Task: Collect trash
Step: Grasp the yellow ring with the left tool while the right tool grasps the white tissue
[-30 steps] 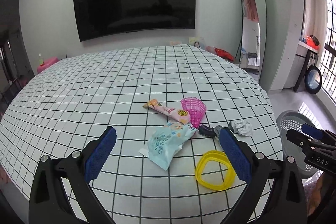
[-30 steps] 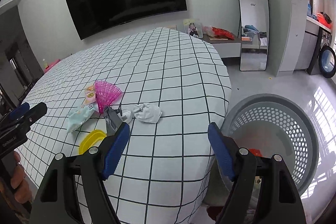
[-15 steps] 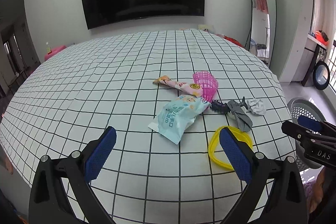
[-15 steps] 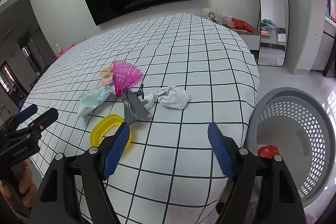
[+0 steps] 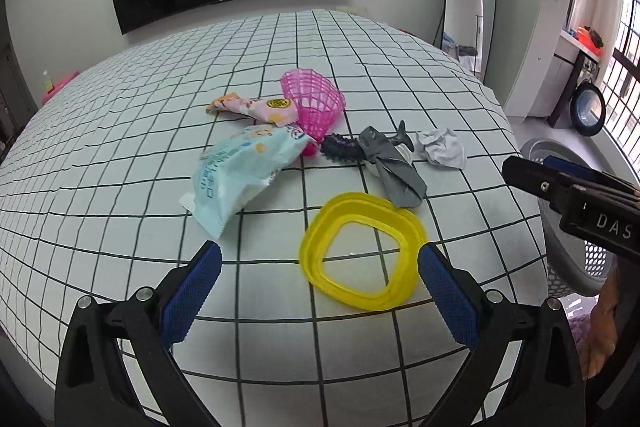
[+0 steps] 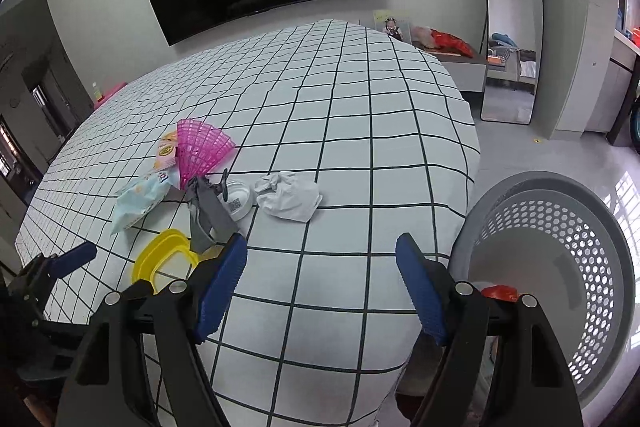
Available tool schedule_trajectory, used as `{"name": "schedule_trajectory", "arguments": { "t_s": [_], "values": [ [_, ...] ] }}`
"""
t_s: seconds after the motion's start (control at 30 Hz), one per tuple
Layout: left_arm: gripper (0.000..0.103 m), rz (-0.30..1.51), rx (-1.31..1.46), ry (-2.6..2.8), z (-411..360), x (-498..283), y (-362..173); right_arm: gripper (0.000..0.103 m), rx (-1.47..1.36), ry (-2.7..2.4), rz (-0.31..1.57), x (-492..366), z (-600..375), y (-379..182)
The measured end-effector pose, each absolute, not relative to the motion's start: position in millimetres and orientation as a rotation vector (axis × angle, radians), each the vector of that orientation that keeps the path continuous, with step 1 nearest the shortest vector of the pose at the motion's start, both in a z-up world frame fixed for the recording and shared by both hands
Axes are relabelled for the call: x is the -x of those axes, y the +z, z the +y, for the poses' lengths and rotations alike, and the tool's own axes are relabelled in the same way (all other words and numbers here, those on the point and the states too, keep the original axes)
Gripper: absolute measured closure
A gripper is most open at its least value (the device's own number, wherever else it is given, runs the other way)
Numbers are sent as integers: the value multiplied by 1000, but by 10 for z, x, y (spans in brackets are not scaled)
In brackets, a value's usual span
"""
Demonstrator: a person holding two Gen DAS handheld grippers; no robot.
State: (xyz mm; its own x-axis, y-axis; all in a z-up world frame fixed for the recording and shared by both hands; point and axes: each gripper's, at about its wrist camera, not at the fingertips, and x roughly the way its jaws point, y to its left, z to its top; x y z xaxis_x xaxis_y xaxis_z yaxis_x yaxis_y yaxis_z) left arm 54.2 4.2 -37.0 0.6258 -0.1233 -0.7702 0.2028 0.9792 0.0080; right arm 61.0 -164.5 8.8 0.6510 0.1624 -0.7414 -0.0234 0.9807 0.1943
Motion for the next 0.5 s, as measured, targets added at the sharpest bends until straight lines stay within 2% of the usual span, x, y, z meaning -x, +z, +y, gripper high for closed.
{"name": "schedule_trajectory", "arguments": {
  "t_s": [0.5],
  "values": [
    [8,948,-110,-209,-180,-726,-636,30,-193,86,862,-656,-1798,41]
  ]
}}
